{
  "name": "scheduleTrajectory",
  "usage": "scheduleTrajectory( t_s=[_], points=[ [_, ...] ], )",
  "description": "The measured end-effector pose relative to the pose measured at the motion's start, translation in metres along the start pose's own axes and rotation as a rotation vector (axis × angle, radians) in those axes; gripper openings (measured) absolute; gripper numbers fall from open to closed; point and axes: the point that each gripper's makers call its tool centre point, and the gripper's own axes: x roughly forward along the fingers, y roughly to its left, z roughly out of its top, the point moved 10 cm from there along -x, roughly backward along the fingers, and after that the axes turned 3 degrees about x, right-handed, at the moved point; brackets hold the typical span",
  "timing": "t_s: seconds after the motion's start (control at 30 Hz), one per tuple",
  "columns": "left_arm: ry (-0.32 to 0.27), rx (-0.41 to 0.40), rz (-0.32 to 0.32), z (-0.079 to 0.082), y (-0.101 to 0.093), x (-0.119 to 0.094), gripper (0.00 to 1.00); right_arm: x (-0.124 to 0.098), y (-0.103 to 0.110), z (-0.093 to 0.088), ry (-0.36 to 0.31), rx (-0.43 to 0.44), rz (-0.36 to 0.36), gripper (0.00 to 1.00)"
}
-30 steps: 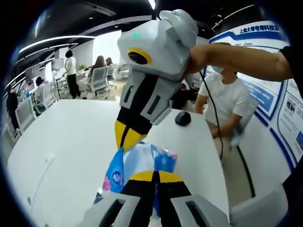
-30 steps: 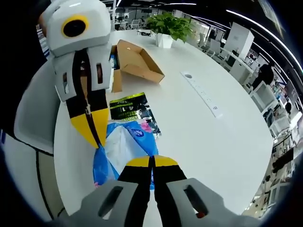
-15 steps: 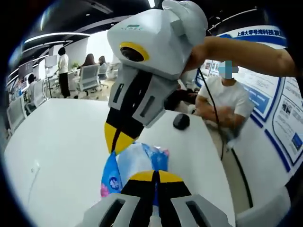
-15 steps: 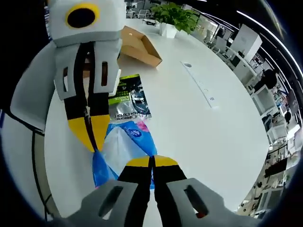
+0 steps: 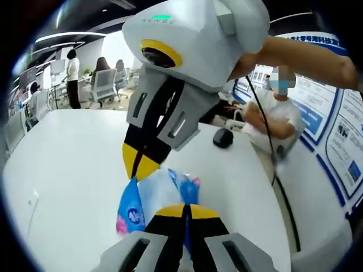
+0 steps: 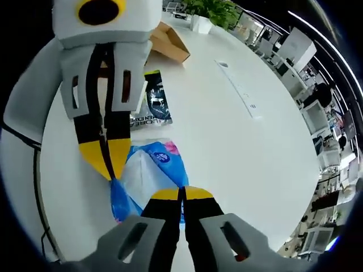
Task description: Operate the shoe box by opening the lid, removing the specified soft item, and placing it in the target area until the item is outside and the box remains undamaged.
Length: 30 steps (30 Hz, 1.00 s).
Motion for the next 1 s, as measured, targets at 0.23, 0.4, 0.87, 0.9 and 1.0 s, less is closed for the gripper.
scheduleTrajectory(
  t_s=[0.23,0.4,0.87,0.9,1.0],
  points=[
    [0.002,0.001,-0.01,-0.001,0.0,0.002,0.0,0.004,-0.002,-0.004,0.018,0.002,-0.008,0.0],
    [0.009,0.005,-0.014,-0.004,-0.003,0.002,0.0,0.004,0.0,-0.006,0.023,0.01,-0.008,0.0],
    [0.022,0.049,-0.011,-0.003,-0.01,-0.001,0.05,0.002,0.003,-0.004,0.034,0.0,-0.013,0.03],
    [0.025,0.059,-0.006,-0.004,-0.011,-0.003,0.06,0.001,0.003,-0.004,0.035,0.003,-0.016,0.04],
    [0.018,0.058,0.004,-0.003,-0.01,-0.007,0.07,-0.001,0.003,-0.003,0.04,0.003,-0.025,0.06]
  ],
)
